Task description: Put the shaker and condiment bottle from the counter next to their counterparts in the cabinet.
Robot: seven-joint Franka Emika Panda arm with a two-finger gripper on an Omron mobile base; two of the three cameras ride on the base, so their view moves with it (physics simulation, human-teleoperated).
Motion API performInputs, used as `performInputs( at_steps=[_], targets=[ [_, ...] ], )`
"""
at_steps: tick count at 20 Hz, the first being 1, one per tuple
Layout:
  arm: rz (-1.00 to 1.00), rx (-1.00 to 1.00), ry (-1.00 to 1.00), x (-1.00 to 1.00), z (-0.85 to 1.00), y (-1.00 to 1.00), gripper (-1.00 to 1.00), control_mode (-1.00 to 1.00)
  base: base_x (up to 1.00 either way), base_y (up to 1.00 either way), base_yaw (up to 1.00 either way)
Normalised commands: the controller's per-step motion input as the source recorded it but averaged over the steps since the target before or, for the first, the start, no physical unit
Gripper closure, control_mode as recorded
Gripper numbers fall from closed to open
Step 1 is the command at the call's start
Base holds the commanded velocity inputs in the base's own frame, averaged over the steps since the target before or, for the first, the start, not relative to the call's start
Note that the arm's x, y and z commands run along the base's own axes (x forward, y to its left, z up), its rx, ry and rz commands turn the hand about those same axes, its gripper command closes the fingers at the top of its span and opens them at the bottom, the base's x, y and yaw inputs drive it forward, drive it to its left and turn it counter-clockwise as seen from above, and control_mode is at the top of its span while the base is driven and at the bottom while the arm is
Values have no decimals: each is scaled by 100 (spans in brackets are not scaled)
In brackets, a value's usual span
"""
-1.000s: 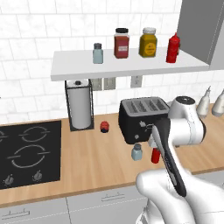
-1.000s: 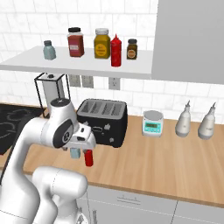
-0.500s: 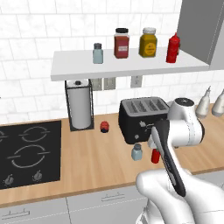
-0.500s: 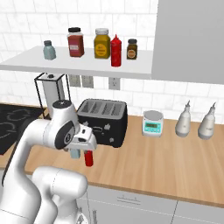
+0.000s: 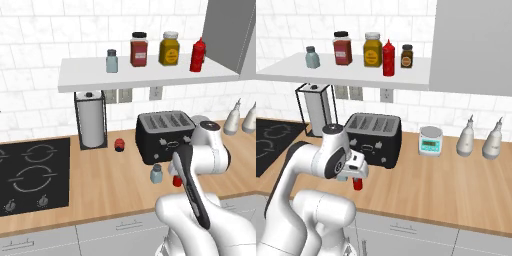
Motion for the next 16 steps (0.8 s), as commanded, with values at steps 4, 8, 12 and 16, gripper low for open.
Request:
performInputs(
  at_steps=[4, 8, 12, 16],
  targets=[
    [0, 0, -6, 11, 0, 0, -100, -100, 0, 0, 0],
    [0, 0, -4, 13, 0, 0, -100, -100, 0, 0, 0],
    [0, 0, 0, 32, 0, 0, -100, -100, 0, 0, 0],
    [0, 0, 0, 44, -2, 0, -100, -100, 0, 0, 0]
  ],
)
